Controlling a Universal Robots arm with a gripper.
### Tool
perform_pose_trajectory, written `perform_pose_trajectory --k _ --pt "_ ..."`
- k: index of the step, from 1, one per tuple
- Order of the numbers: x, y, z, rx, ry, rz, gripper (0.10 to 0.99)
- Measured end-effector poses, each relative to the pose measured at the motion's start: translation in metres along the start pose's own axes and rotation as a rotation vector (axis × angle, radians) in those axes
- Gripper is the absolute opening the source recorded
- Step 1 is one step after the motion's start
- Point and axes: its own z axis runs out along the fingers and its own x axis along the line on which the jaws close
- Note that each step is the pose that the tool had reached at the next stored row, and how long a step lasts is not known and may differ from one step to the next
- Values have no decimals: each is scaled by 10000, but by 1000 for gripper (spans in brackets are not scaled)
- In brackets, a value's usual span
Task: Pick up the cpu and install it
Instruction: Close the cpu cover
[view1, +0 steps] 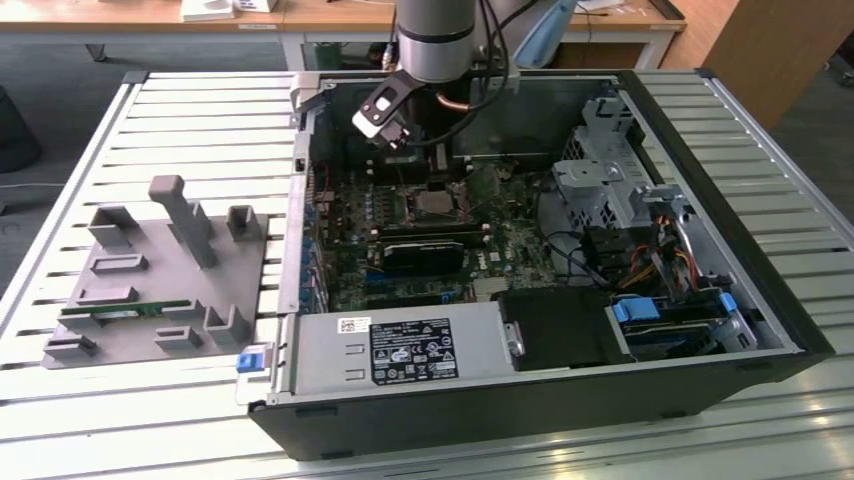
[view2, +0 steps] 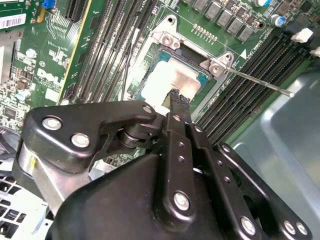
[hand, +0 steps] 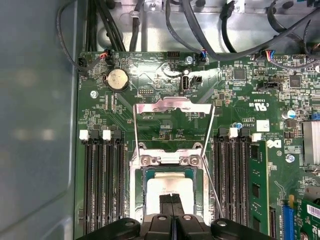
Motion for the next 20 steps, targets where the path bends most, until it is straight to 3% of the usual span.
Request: perform_pose_trajectory --k 20 --pt "-2 7 -107 0 0 1 106"
